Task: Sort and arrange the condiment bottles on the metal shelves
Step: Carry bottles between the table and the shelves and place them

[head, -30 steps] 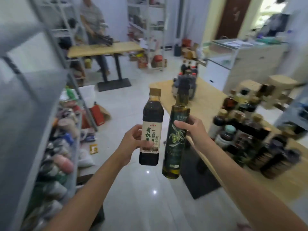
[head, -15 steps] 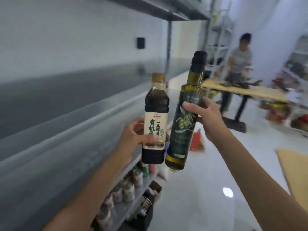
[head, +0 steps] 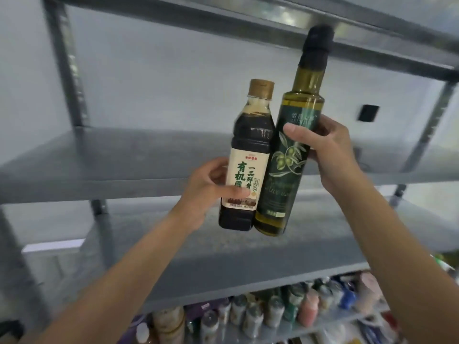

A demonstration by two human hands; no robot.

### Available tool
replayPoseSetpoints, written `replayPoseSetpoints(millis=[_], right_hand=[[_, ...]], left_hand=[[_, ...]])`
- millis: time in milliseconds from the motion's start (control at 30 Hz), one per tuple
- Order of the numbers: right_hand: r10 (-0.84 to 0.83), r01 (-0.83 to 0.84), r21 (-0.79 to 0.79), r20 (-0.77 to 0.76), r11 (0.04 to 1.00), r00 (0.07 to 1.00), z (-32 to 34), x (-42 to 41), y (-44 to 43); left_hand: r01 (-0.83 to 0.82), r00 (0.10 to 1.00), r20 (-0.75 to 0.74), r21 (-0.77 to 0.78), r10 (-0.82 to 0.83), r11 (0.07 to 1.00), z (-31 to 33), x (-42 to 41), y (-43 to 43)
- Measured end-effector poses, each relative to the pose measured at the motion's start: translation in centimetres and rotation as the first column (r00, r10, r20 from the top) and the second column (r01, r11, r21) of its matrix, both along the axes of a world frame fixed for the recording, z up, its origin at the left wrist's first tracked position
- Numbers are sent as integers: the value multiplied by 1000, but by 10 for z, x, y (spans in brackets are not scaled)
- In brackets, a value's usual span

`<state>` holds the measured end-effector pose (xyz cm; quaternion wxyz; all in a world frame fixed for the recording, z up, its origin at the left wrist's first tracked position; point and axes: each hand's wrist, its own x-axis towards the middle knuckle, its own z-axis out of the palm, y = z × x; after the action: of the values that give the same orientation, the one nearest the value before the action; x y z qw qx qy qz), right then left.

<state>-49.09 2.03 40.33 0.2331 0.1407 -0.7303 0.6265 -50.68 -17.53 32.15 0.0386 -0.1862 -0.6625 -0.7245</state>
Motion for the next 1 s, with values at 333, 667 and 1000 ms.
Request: replayPoseSetpoints(millis=[333,667,1000], right_hand=[[205,-200,50,-164,979,965,40,-39,-102],[240,-232,71,-153,970,959,48,-95,-198],[271,-265,106,-50,959,961,33,-125,-210]], left_hand=[[-349,934,-86,3,348,937,31,11,-92],[-494,865,-95,16,493,869,50,-25,-177],[-464,886,-67,-126,459,877,51,-65,-206]])
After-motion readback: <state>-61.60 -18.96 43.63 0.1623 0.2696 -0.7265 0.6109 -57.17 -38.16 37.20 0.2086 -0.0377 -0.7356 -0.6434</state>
